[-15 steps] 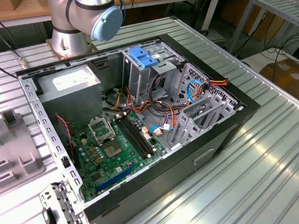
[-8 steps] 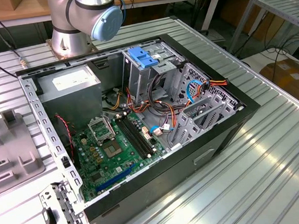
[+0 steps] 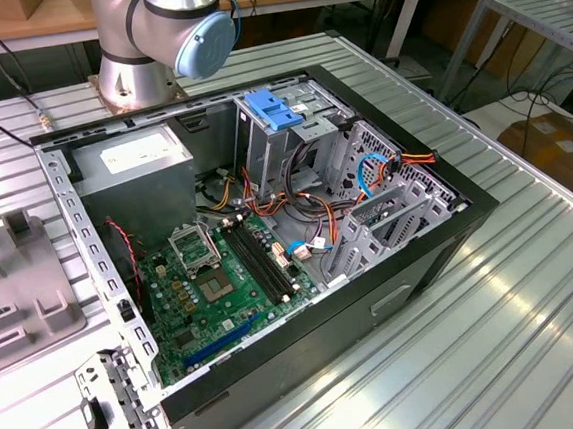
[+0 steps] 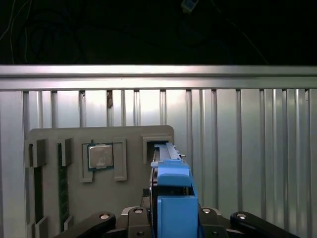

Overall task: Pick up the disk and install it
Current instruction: 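Pick up the disk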

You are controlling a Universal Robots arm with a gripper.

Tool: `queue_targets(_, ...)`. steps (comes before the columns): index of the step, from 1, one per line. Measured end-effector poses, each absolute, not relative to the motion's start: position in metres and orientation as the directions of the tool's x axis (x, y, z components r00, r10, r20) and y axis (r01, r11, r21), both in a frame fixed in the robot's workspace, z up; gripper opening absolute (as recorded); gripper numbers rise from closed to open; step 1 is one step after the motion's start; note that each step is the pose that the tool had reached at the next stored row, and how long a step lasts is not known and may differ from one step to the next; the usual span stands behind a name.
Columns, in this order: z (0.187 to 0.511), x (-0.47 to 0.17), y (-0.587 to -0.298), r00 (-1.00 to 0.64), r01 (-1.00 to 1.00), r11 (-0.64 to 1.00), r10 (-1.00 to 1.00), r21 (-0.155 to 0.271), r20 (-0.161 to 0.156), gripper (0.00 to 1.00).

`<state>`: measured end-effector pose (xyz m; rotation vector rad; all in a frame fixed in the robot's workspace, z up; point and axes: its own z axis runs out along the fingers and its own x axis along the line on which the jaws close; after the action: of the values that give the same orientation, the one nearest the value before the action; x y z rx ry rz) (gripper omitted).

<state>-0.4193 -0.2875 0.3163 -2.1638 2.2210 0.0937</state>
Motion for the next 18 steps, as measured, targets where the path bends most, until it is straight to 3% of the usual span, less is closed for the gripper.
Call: queue_targets(18, 0.332, -0.419, -0.288, -0.027, -1.000, 0.026, -0.997, 0.016, -0.071, 0.36)
